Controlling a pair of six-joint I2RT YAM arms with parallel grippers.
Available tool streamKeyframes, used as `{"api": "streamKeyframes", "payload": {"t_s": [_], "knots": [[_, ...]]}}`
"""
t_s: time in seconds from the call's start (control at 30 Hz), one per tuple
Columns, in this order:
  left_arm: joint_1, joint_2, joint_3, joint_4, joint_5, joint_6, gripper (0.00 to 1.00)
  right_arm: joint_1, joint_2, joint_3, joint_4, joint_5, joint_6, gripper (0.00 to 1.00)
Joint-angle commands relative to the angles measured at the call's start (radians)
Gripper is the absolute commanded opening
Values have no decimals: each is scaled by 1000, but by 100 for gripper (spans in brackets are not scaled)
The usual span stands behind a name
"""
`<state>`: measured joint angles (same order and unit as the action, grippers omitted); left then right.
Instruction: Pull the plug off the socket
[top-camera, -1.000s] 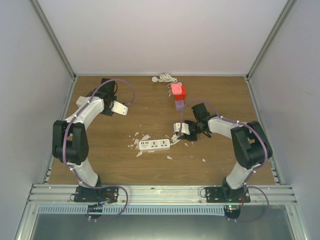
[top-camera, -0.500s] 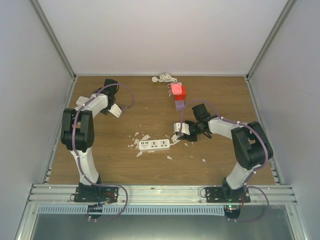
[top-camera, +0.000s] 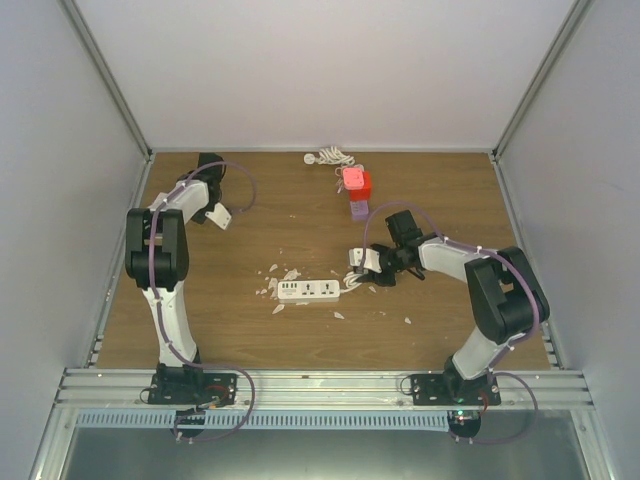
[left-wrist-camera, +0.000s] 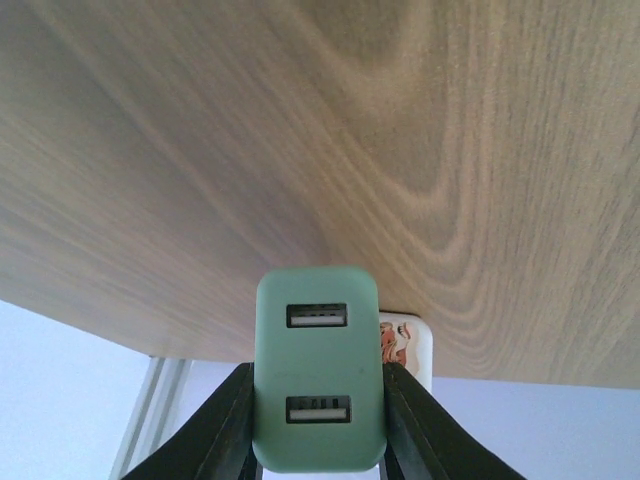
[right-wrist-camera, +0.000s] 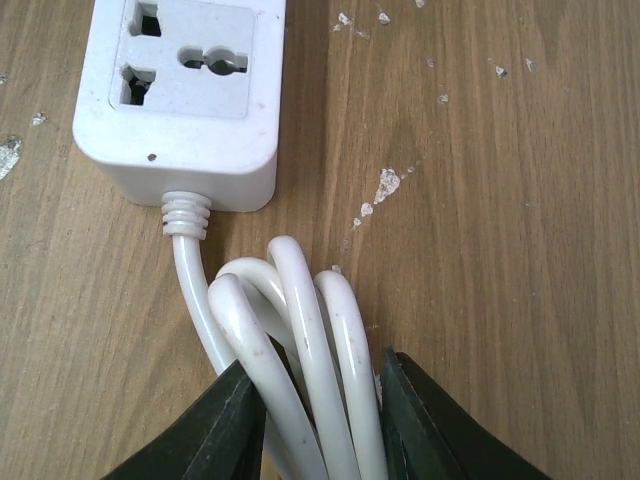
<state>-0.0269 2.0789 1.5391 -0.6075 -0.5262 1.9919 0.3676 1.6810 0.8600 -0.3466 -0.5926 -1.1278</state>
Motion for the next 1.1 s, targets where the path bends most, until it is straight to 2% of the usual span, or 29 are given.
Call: {"api": "streamKeyframes", "payload": {"t_s": [0.0,0.1,0.37,0.53,0.6,0.73,0.83,1.07], "knots": [[9,18,10,-16,-28,19,30,3,-17,-20,-38,-29,9,33],[10,18,1,-26,-25,10,33,2,-17,-20,-39,-30,7,33],[10,19,-2,-33,-19,-5,51,3,-25,-12,-52,-34,3,33],[10,4,14,-74,2,-33,59,2,-40,-2,-68,-40,1,37],[10,-10,20,-96,22,-50,64,2,-48,2,-76,-43,0,41],[11,-56,42,-156,103,-106,80,4,-66,7,-89,-50,-3,57],[17,-84,62,-203,160,-162,98,4,-78,14,-102,-53,-8,66],[49,-170,80,-266,324,-323,99,6,-87,65,-160,-60,-16,78]]}}
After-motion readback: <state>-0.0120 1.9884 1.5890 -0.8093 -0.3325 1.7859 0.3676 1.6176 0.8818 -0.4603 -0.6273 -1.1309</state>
